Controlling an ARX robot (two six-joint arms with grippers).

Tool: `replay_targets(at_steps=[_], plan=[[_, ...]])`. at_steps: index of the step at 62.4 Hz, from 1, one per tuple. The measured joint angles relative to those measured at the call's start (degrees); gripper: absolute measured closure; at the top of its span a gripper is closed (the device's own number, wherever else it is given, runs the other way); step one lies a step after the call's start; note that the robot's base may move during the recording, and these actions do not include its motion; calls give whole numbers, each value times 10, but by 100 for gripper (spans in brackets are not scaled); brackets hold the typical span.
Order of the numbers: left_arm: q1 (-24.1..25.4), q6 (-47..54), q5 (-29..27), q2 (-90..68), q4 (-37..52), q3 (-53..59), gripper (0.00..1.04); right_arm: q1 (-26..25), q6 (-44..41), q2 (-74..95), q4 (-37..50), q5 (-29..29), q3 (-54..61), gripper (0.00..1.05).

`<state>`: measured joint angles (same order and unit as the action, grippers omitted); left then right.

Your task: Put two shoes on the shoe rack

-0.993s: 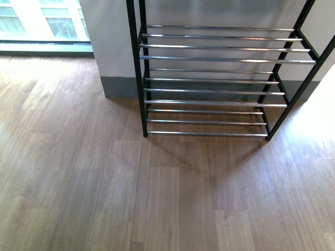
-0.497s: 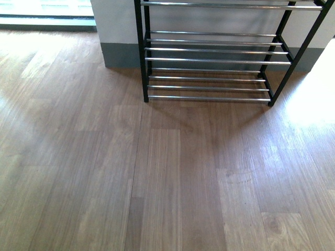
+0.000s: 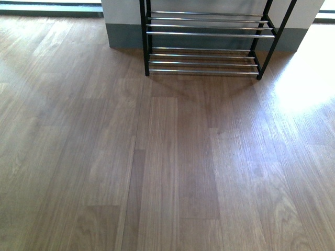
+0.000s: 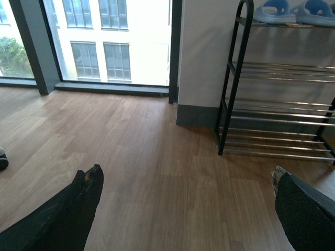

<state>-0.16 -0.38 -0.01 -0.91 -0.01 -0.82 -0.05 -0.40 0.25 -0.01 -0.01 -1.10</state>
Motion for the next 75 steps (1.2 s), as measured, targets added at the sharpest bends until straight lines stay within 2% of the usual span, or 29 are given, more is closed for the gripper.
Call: replay_targets(at_steps=[75], plan=[[0, 0, 0, 0, 0, 0, 9, 0, 0, -1, 0, 0, 0, 9]])
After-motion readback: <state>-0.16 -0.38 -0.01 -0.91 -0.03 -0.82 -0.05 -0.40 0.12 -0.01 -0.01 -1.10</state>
